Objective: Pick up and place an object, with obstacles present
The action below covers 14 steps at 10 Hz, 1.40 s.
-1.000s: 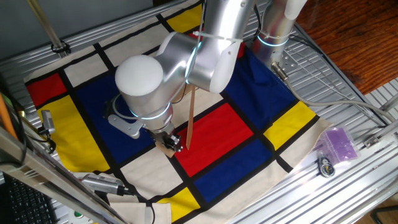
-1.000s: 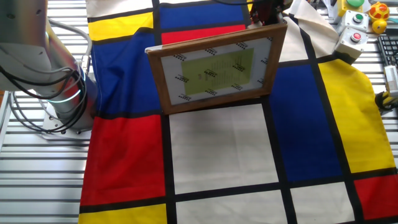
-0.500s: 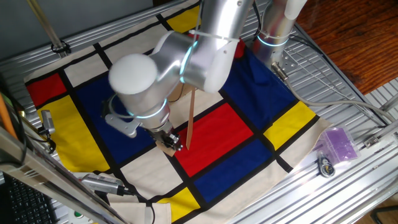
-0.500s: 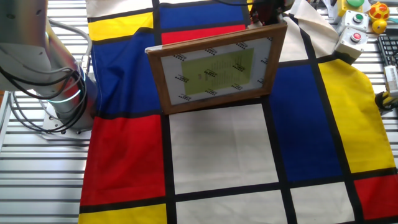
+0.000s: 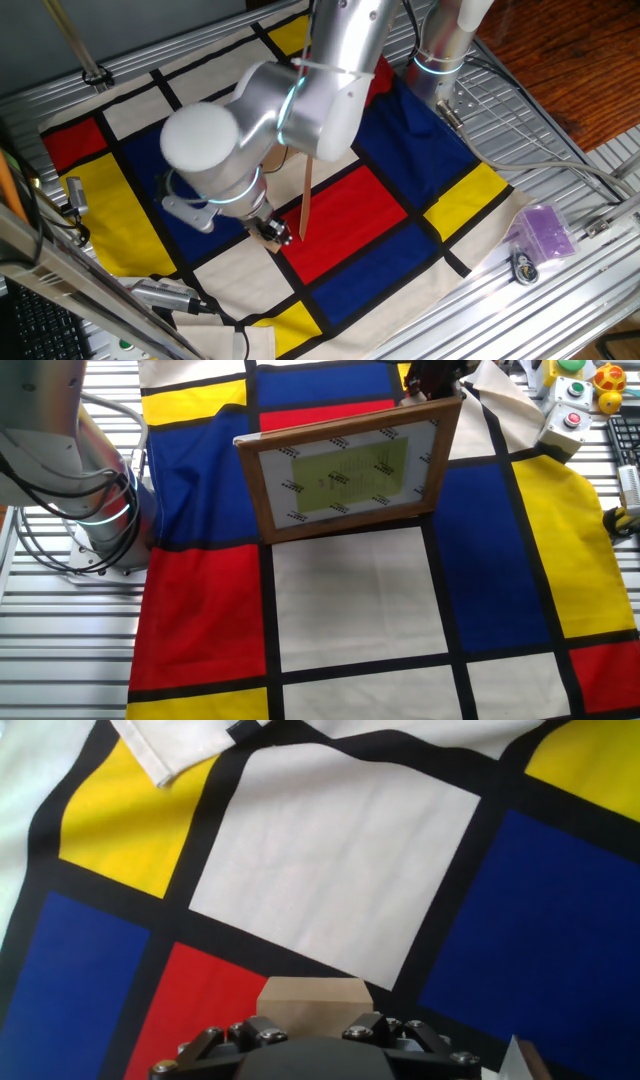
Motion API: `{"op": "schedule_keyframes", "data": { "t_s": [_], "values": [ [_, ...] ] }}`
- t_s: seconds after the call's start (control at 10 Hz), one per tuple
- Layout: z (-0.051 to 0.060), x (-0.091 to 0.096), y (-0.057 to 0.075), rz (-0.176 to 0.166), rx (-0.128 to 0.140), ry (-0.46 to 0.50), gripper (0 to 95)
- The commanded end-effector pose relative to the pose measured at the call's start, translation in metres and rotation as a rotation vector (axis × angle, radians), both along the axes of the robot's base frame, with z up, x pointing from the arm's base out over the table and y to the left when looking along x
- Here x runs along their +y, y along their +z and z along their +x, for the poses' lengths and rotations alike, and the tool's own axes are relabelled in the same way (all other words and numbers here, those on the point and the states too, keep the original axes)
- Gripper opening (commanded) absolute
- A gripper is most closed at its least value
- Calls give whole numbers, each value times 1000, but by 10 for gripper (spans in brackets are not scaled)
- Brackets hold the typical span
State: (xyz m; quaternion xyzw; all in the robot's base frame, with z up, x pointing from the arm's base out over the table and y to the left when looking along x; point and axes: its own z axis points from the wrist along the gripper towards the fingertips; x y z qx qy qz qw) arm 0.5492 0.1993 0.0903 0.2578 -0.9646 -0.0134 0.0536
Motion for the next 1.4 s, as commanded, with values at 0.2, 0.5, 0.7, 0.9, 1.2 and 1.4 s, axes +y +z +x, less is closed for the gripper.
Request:
{"op": "schedule_keyframes", "data": {
  "t_s": [0.2,0.5,0.7,0.9,1.2,1.4],
  "values": [
    [2,-4,-22,10,-42,9,0],
    [1,-6,-35,12,-55,32,0],
    [0,-8,-42,13,-65,49,0],
    [-1,-8,-48,13,-72,63,0],
    [0,-8,-47,12,-71,80,190],
    [0,-7,-47,11,-71,84,190]
  ]
}}
